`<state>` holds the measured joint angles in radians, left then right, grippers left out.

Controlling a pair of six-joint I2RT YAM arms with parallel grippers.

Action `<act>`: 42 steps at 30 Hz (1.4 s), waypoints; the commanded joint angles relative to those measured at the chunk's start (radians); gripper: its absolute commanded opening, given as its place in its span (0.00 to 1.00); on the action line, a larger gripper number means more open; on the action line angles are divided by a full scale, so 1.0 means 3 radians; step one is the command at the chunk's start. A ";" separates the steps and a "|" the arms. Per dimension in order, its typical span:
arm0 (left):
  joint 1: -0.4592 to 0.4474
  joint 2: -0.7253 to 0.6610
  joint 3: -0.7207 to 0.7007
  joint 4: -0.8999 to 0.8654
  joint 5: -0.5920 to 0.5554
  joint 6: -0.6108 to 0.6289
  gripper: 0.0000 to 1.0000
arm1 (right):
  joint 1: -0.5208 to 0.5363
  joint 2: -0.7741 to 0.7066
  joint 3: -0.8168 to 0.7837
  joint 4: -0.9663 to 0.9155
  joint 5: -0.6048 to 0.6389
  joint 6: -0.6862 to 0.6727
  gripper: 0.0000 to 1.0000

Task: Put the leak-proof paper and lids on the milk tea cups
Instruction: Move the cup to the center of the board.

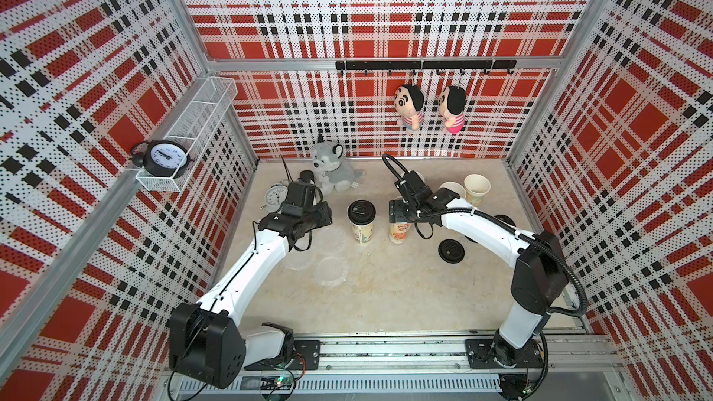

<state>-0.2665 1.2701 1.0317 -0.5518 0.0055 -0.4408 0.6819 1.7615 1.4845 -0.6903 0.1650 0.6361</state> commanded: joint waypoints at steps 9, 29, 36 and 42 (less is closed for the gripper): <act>0.0032 -0.0020 -0.0055 0.0066 0.0029 0.0041 0.49 | 0.0113 0.0019 -0.0149 0.0097 0.0005 0.0114 0.83; 0.0210 0.0172 -0.0127 0.0051 -0.0093 -0.0068 0.55 | 0.0196 -0.0270 -0.0197 -0.0081 0.0118 0.0195 0.98; 0.0504 0.0592 -0.0271 0.0255 -0.0121 -0.0092 0.50 | 0.0192 -0.0652 -0.0122 -0.0229 0.0308 0.0160 0.99; 0.0561 0.0962 -0.0311 0.0475 -0.0078 -0.0083 0.45 | 0.0087 -0.0985 -0.0138 -0.0332 0.0391 0.0137 0.99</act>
<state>-0.1028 1.5230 0.9436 -0.4728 -0.0166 -0.4660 0.7254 1.5192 1.4292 -0.7555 0.2470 0.6750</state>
